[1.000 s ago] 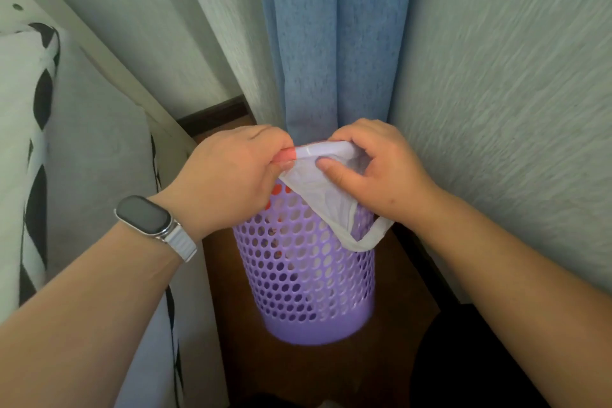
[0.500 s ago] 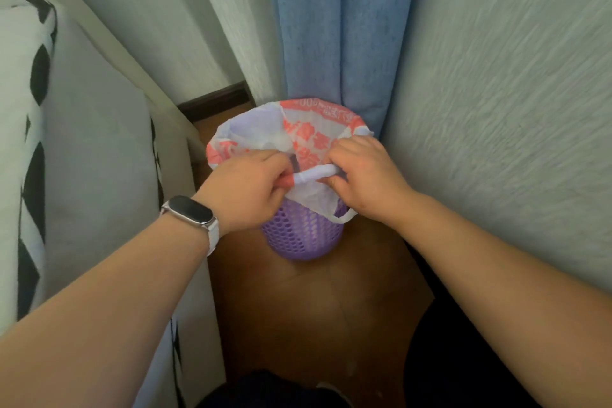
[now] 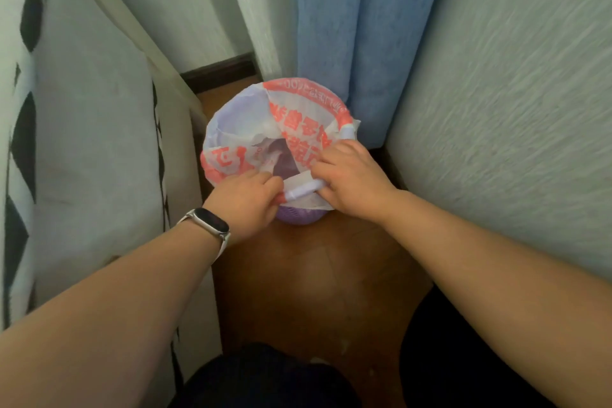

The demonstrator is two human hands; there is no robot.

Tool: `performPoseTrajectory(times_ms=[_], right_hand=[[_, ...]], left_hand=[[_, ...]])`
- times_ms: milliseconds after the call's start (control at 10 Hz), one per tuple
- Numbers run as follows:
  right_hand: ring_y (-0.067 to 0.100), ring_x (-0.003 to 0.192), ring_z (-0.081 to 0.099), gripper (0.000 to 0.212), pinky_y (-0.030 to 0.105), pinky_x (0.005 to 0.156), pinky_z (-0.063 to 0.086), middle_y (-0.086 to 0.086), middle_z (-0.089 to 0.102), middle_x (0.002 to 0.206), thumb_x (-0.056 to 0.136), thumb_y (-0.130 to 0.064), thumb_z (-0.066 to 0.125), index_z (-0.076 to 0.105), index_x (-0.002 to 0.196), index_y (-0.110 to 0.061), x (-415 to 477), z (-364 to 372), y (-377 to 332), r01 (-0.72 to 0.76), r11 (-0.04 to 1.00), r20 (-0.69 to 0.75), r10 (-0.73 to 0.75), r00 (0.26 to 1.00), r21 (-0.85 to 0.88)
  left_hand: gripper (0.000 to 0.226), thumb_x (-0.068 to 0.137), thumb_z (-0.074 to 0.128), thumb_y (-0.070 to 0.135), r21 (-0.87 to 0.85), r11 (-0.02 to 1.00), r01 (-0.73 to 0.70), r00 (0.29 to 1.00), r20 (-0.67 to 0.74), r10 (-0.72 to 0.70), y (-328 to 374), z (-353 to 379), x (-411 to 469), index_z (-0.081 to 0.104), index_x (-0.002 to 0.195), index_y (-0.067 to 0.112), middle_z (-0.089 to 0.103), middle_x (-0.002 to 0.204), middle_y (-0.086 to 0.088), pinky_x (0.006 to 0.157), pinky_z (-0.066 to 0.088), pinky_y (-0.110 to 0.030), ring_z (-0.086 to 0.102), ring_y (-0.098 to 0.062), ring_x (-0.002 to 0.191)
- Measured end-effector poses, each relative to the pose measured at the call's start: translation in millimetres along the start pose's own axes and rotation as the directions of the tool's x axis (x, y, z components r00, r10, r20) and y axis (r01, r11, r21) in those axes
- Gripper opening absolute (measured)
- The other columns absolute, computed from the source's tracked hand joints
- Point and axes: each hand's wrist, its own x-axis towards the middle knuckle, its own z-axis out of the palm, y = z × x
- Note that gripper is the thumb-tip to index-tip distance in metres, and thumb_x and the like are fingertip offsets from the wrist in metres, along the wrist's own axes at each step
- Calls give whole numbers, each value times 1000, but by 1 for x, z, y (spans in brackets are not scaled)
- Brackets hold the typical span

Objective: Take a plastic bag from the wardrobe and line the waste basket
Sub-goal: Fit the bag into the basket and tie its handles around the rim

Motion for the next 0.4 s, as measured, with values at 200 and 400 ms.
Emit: performPoseTrajectory(times_ms=[200, 400], right_hand=[[23, 108, 51, 27, 45, 112, 24, -3, 58, 105, 79, -34, 62, 65, 104, -26, 2, -13, 0, -43, 999, 270, 36, 962, 20], [18, 103, 55, 43, 41, 97, 43, -7, 62, 107, 79, -47, 53, 64, 115, -27, 10, -43, -11, -158, 957, 183, 114, 977, 244]], left_hand=[[17, 85, 57, 43, -165, 985, 38, 995, 97, -22, 1, -8, -3, 45, 84, 31, 53, 85, 7, 67, 39, -27, 55, -17, 80], [28, 91, 52, 45, -310, 931, 190, 979, -5, -202, 10, -41, 10, 60, 111, 28, 62, 106, 8, 75, 41, -26, 55, -12, 90]])
